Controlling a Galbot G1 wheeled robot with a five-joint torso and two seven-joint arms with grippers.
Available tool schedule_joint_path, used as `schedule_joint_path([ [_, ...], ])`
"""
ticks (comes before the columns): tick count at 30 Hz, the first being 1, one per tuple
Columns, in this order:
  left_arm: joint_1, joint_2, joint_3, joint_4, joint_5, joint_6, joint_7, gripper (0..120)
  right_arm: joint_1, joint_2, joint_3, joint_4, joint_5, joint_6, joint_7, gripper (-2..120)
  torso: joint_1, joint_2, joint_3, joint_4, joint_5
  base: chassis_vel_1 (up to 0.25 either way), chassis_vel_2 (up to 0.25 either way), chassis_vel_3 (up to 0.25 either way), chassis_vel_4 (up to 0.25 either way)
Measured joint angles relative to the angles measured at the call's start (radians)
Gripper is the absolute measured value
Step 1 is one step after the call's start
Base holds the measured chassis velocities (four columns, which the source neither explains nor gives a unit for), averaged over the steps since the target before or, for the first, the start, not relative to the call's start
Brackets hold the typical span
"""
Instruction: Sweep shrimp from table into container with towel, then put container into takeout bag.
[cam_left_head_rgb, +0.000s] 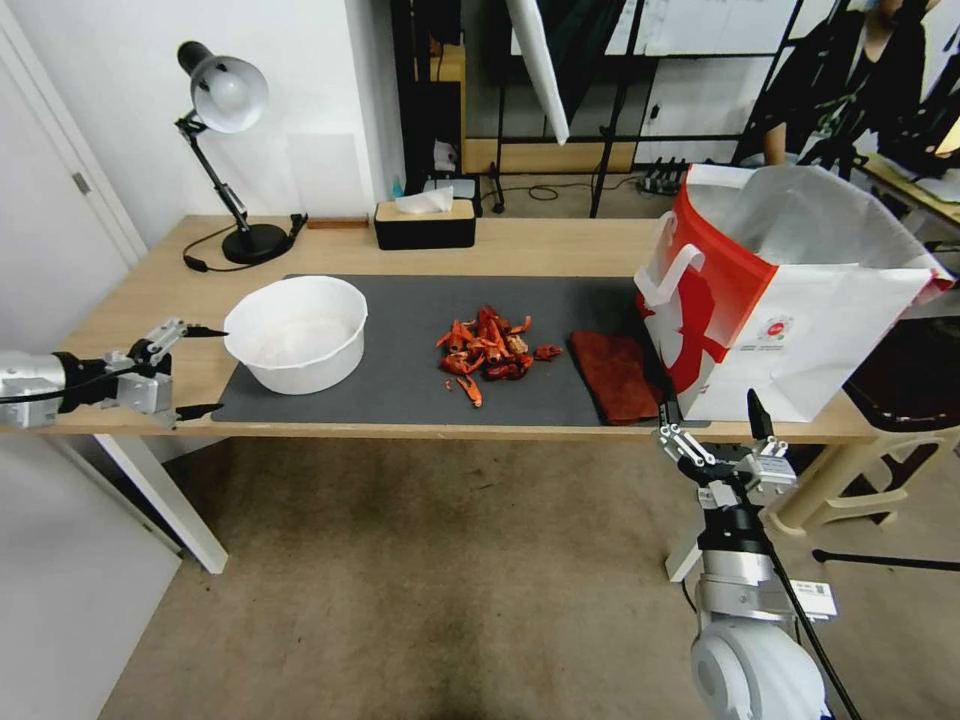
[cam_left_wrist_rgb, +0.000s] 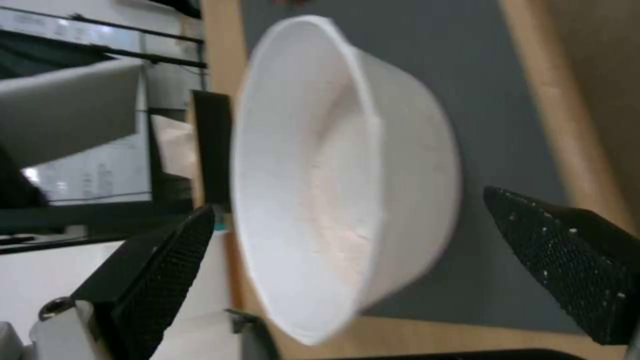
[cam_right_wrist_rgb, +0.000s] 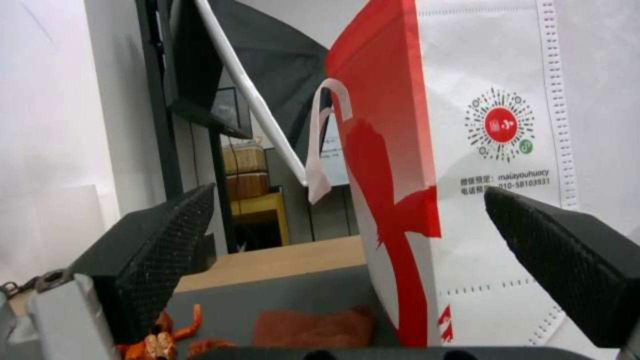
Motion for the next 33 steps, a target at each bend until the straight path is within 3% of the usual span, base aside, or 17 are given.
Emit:
schedule_joint_path([
  [1,0.0,0.0,0.0,0.0,0.0,0.0,0.0,100,0.0,0.0,0.0,0.0,0.0,0.0,0.0,100,0.0,0.0,0.0,0.0,0.0,0.0,0.0,0.0,0.0],
  [2,-0.048,-0.034,0.019,0.005,0.025,-0.01,-0.002,100,-0.001,-0.001,0.002,0.005,0.0,-0.003,0.0,100,0.0,0.0,0.0,0.0,0.0001,0.0,0.0,0.0,0.0],
  [3,-0.126,-0.078,0.076,0.023,0.06,-0.031,0.0,100,-0.002,-0.004,0.006,0.009,0.003,-0.009,0.001,100,0.0,0.0,0.0,0.0002,0.0006,0.0,0.0,0.0,0.0],
  [5,-0.153,-0.091,0.098,0.029,0.071,-0.04,0.004,100,-0.003,-0.004,0.006,0.01,0.004,-0.009,0.002,100,0.0,0.0,0.0,0.0003,0.0005,0.0,0.0,0.0,0.0],
  [7,-0.336,-0.17,0.248,0.069,0.122,-0.092,0.054,100,-0.004,-0.009,0.014,0.018,0.012,-0.018,0.003,100,0.0,0.0,0.0,0.0001,-0.0007,0.0,0.0,0.0,0.0],
  [8,-0.336,-0.17,0.248,0.069,0.122,-0.092,0.054,100,-0.004,-0.009,0.014,0.018,0.012,-0.018,0.003,100,0.0,0.0,0.0,0.0001,-0.0007,0.0,0.0,0.0,0.0],
  [10,-0.477,-0.214,0.368,0.088,0.126,-0.105,0.137,100,-0.008,-0.01,0.02,0.024,0.015,-0.024,0.006,100,0.0,0.0,0.0,-0.0012,-0.0003,0.0,0.0,0.0,0.0],
  [11,-0.513,-0.222,0.395,0.093,0.118,-0.105,0.18,100,-0.012,-0.012,0.025,0.027,0.018,-0.024,0.007,100,0.0,0.0,0.0,-0.0012,-0.0003,0.0,0.0,0.0,0.0],
  [18,-0.621,-0.21,0.465,0.14,0.099,-0.095,0.306,100,-0.025,-0.014,0.035,0.03,0.034,-0.015,0.007,100,0.0,0.0,0.0,0.0007,0.0001,0.0,0.0,0.0,0.0],
  [20,-0.68,-0.226,0.493,0.169,0.1,-0.097,0.349,100,-0.026,-0.011,0.034,0.03,0.034,-0.013,0.007,100,0.0,0.0,0.0,0.0006,-0.0001,0.0,0.0,0.0,0.0],
  [21,-0.68,-0.226,0.493,0.169,0.1,-0.097,0.349,100,-0.026,-0.011,0.034,0.03,0.034,-0.013,0.007,100,0.0,0.0,0.0,0.0006,-0.0001,0.0,0.0,0.0,0.0],
  [23,-0.76,-0.251,0.539,0.199,0.103,-0.098,0.39,100,-0.019,-0.007,0.032,0.028,0.034,-0.014,0.007,100,0.0,0.0,0.0,-0.0004,-0.0001,0.0,0.0,0.0,0.0],
  [25,-0.78,-0.26,0.548,0.207,0.104,-0.099,0.406,100,-0.015,-0.007,0.031,0.028,0.034,-0.015,0.007,100,0.0,0.0,0.0,-0.0003,0.0,0.0,0.0,0.0,0.0],
  [27,-0.838,-0.291,0.569,0.231,0.116,-0.101,0.47,100,-0.009,-0.005,0.031,0.028,0.034,-0.02,0.008,100,0.0,0.0,0.0,-0.0002,-0.0002,0.0,0.0,0.0,0.0],
  [29,-0.85,-0.297,0.573,0.237,0.118,-0.103,0.485,100,-0.008,-0.005,0.031,0.028,0.034,-0.021,0.009,100,0.0,0.0,0.0,-0.0003,-0.0001,0.0,0.0,0.0,0.0],
  [32,-0.927,-0.321,0.626,0.266,0.132,-0.107,0.57,100,-0.005,-0.005,0.032,0.025,0.035,-0.024,0.01,100,0.0,0.0,0.0,-0.0001,-0.0002,0.0,0.0,0.0,0.0],
  [33,-0.966,-0.326,0.668,0.277,0.132,-0.106,0.607,100,-0.004,-0.003,0.032,0.021,0.036,-0.024,0.011,100,0.0,0.0,0.0,0.0,0.0001,0.0,0.0,0.0,0.0],
])
